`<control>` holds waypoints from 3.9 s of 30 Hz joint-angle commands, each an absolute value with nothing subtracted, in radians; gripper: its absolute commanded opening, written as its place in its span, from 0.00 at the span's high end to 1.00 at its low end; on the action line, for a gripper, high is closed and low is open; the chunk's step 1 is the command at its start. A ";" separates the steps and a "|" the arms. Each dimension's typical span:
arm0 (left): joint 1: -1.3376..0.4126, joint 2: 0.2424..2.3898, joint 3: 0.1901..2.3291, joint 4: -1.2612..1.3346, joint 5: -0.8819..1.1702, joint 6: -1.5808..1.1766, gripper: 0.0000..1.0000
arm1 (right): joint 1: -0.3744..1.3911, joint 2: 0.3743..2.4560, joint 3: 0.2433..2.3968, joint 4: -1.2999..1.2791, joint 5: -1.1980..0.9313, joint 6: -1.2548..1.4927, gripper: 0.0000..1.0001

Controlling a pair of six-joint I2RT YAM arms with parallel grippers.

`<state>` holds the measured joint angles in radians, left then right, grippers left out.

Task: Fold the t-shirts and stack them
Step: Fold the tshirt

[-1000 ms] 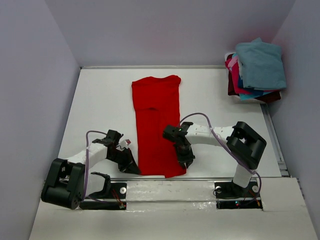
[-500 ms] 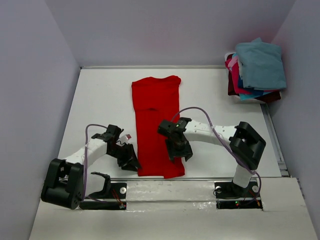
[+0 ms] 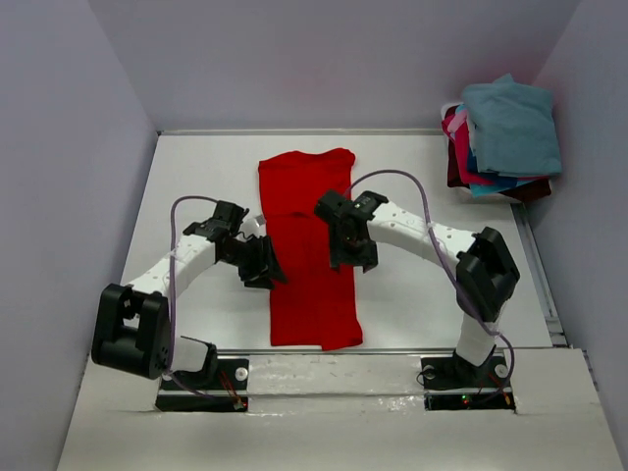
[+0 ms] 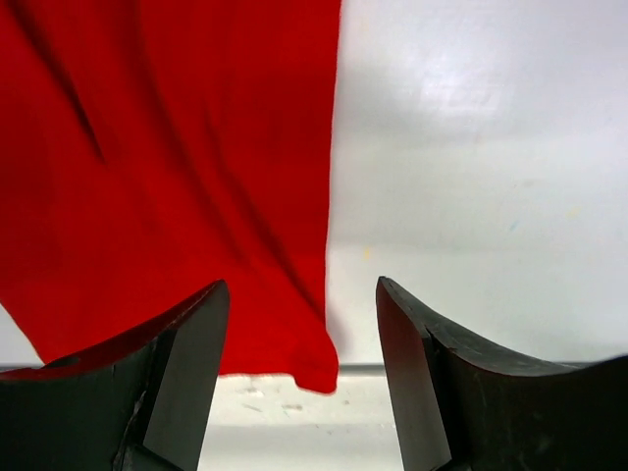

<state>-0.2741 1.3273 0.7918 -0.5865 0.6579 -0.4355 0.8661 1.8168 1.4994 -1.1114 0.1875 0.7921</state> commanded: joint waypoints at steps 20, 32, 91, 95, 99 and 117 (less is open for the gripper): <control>-0.431 1.750 1.210 -0.425 0.652 -0.488 0.52 | 0.462 2.221 2.097 -1.005 0.097 0.621 0.38; -0.431 1.950 1.466 -0.477 0.621 -0.474 0.53 | 0.356 2.408 2.444 -1.036 -0.044 0.552 0.39; -0.344 1.146 0.463 -0.606 0.644 -0.549 0.34 | 0.689 1.485 0.808 -0.666 -0.515 0.732 0.35; -0.344 1.143 0.420 -0.588 0.696 -0.552 0.35 | 0.689 1.508 0.798 -0.641 -0.549 0.735 0.35; -0.344 1.138 0.400 -0.575 0.706 -0.568 0.35 | 0.699 1.520 0.792 -0.621 -0.568 0.744 0.35; -0.344 1.160 0.387 -0.519 0.722 -0.594 0.36 | 0.771 1.606 0.742 -0.482 -0.650 0.828 0.36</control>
